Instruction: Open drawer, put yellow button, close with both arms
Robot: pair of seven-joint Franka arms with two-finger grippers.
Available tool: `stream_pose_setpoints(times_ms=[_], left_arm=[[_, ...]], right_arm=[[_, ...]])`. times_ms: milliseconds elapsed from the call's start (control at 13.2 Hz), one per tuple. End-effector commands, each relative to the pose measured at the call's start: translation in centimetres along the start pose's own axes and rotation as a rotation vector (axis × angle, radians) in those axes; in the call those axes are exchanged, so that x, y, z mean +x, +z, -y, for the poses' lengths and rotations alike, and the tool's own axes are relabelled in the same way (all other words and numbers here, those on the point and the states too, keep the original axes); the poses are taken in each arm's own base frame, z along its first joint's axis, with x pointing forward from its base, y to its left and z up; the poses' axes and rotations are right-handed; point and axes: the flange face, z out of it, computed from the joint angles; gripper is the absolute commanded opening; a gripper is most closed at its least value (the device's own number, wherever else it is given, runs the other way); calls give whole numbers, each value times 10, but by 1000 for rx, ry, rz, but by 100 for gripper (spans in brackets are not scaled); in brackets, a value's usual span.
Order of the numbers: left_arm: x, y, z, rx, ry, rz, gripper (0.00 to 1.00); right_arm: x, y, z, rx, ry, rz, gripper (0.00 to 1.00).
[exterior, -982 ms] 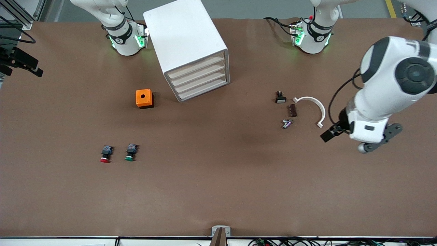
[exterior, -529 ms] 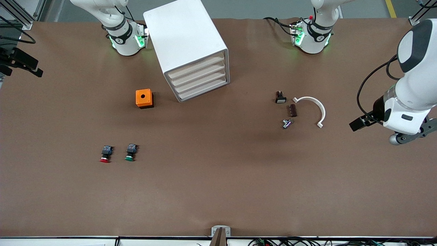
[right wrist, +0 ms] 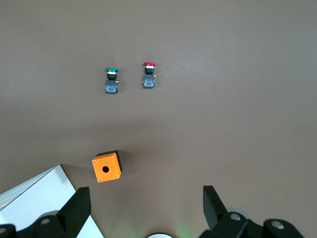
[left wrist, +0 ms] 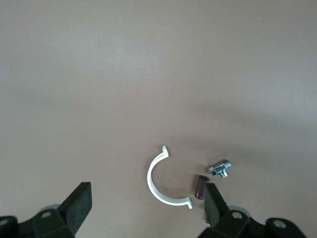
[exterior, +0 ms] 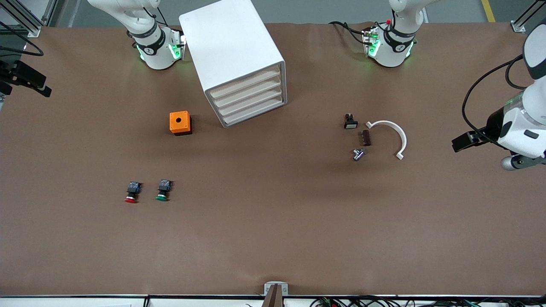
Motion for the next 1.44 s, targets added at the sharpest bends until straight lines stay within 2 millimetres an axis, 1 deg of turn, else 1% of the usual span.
stream_pose_setpoints(times_ms=[0,907,1058,1360], left_arm=[[-8,-4,2,-3,20,9,100],[-14,-9,0,-9,20,26,100],[-17,-12,1,-7,18,20,100],[-16,-10,1,-7,18,23,100]], right_arm=[[2,-3,1,-20,-13,-3,100],[1,-3,2,-19,-15,-2,100],[2,-3,2,-19,-15,-3,100],[2,-3,1,-20,-15,-3,100]])
